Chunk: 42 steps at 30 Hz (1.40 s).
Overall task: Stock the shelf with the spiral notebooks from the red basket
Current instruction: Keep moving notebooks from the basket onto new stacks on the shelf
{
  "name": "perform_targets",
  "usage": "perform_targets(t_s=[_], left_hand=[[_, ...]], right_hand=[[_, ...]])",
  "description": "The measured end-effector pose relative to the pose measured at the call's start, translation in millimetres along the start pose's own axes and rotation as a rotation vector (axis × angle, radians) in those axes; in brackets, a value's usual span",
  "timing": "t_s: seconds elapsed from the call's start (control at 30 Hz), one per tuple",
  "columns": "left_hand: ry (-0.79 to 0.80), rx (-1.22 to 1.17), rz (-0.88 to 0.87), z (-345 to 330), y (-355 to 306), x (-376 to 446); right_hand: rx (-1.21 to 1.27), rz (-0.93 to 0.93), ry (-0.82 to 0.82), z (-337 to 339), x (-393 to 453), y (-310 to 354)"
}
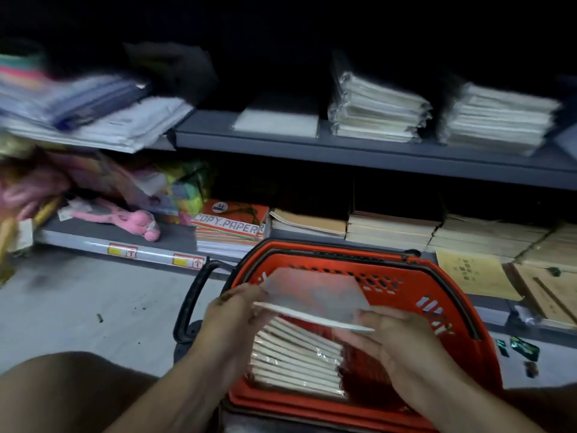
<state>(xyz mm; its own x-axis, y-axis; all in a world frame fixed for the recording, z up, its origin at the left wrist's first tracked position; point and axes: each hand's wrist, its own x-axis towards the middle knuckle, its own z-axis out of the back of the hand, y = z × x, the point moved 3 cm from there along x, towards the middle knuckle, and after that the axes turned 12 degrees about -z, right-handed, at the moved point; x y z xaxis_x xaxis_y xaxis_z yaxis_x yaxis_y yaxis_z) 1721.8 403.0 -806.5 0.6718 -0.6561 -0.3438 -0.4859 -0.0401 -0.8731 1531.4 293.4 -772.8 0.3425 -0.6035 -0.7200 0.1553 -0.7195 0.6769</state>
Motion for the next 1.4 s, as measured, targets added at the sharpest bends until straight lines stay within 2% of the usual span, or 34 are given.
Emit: perform_targets(t_s=[0.07,0.13,0.3,0.47,0.6,0.77,0.93,1.03,1.1,1.2,1.4], left_hand=[[0.210,-0.147,0.021,3.1,-29.4,-9.1],[0.394,-0.188,-0.048,3.3,-59.4,-23.3],[0.427,-0.129,-0.322,11.3,-115.3,-32.6],[0.291,-0.173,-0.386,17.7,-147.1,2.4],[0.290,-0.183,-0.403,9.3,-160.8,28.7],[0.288,-0.131,-0.406,-6.4,-181.8,74.6],[0.122,-0.279,-0.358,-20.8,-192.2,137.0],[0.046,-0.300,-0.385,-26.3,-185.1,156.4],[-0.039,-0.218,-0.423,-27.1,-173.5,157.8],[-0.168,-0.009,-0.527,-25.6,-161.4,157.9],[-0.307,0.228,-0.644,-37.9,-171.0,172.8]], right_hand=[[-0.018,0.065,0.060,-11.0,-27.9,18.0],[-0.058,0.172,0.111,-23.7,-51.1,32.6],[-0.080,0.455,0.135,-56.9,-75.4,65.6],[-0.110,0.551,0.222,-88.9,-63.3,93.6],[-0.110,0.562,0.223,-105.7,-39.2,112.3],[-0.043,0.528,0.238,-127.4,0.1,145.6],[0.075,0.442,0.230,-148.6,50.3,182.0],[0.055,0.429,0.193,-154.7,73.7,188.7],[0.015,0.448,0.144,-151.8,82.5,185.9],[-0.117,0.561,0.001,-142.9,86.7,176.6],[-0.221,0.758,-0.232,-146.1,106.1,183.4]])
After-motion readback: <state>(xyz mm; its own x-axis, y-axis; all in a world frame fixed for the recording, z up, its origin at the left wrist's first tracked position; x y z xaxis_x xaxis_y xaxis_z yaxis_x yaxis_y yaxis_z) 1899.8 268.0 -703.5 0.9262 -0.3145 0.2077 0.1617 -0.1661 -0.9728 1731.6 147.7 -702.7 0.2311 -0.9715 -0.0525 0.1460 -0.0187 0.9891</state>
